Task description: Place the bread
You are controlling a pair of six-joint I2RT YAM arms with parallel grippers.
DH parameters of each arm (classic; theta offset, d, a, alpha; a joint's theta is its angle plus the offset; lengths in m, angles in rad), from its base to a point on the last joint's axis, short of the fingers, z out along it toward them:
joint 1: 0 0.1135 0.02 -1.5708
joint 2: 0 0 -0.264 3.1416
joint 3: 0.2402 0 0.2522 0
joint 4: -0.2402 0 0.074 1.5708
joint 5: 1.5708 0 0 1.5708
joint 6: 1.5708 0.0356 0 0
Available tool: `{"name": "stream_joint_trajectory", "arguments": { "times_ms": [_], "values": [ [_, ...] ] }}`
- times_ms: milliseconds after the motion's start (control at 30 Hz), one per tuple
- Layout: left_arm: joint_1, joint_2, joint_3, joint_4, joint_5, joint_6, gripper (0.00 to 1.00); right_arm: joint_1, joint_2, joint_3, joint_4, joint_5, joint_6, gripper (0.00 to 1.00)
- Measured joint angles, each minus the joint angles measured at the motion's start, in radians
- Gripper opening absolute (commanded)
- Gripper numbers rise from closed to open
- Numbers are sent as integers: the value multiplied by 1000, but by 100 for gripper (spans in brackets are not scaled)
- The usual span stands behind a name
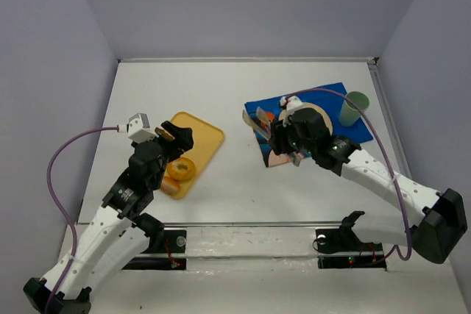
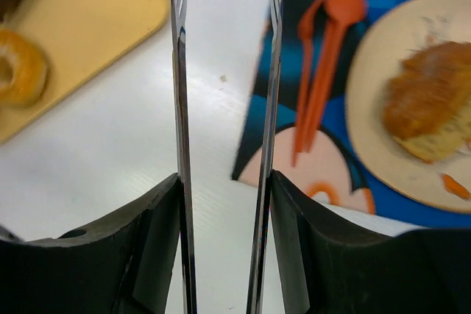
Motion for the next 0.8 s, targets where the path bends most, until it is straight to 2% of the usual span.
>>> {"name": "stream_joint_trajectory", "arguments": {
  "times_ms": [200,333,400,467,500,800],
  "values": [
    [0,8,0,0,-4,0,99,220,200,-31,108,-34,-58,61],
    [0,8,0,-1,-9,0,99,274,314,-76,149,-43,-70,66],
    [0,8,0,-1,-10,-1,99,290,337,-109,167,-38,-69,73],
    [0,8,0,-1,-13,-1,99,300,331,-138,183,-35,-66,82],
    [0,8,0,-1,-16,-1,99,304,322,-154,198,-34,-63,100],
    [0,28,0,-2,-29,-2,99,307,100,-231,245,-5,-50,100]
  ]
}}
